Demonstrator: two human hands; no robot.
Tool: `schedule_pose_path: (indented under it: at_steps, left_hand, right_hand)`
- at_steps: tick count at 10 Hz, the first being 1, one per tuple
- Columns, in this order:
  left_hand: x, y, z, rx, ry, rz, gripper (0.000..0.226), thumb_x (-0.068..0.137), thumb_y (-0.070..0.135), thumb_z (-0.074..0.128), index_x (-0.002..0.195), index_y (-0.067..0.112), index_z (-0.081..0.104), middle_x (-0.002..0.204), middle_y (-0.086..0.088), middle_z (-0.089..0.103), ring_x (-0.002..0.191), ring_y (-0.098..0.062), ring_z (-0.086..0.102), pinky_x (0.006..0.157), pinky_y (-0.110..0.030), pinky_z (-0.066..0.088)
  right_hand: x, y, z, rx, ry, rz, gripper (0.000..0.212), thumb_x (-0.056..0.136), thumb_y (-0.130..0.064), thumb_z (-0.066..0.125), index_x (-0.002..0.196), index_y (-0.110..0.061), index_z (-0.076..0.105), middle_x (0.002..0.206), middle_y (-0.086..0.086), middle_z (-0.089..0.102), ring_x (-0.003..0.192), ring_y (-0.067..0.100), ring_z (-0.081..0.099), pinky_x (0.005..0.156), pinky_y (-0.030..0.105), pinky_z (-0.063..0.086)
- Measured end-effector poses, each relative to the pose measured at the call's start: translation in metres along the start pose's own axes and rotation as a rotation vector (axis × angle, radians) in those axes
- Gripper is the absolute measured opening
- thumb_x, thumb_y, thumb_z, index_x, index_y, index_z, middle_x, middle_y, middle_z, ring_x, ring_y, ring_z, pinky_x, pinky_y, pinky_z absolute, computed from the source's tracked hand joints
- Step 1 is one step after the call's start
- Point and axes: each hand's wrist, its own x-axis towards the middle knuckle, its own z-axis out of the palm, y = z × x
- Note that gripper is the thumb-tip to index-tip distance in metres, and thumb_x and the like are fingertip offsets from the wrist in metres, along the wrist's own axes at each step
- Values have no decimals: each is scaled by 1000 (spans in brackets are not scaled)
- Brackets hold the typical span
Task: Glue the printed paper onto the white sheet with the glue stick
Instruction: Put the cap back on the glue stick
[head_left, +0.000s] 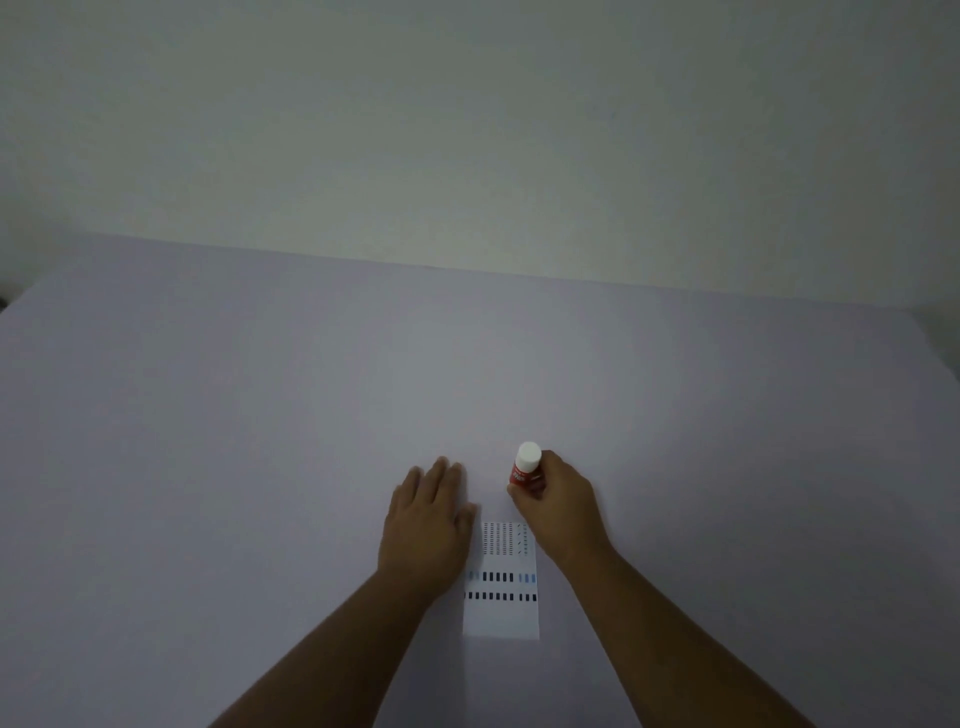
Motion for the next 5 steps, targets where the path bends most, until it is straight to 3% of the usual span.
schedule_pose_path:
  at_steps: [3, 4, 5]
  left_hand:
    - [-1, 3, -1, -26, 13, -26, 56, 96, 45, 26, 146, 21, 16, 158, -1, 14, 145, -25, 5, 119, -39, 6]
    - [0, 4, -2, -50, 9, -36, 56, 96, 45, 27, 146, 22, 17, 158, 0, 14, 145, -25, 5, 119, -38, 7]
    - [0, 5, -5, -57, 13, -34, 57, 96, 45, 28, 147, 22, 15, 158, 0, 13, 145, -24, 4, 119, -38, 7]
  right_hand:
    - [-5, 4, 3, 14, 24, -19, 18, 76, -18, 71, 87, -18, 57, 80, -7, 59, 71, 6, 55, 59, 6, 34]
    - [-3, 6, 2, 36, 15, -14, 22, 73, -19, 73, 88, -19, 57, 82, -7, 59, 71, 2, 53, 60, 6, 34]
    - [-6, 6, 0, 29, 21, 13, 32, 72, -13, 71, 101, -18, 58, 94, -4, 60, 84, 11, 55, 67, 12, 38]
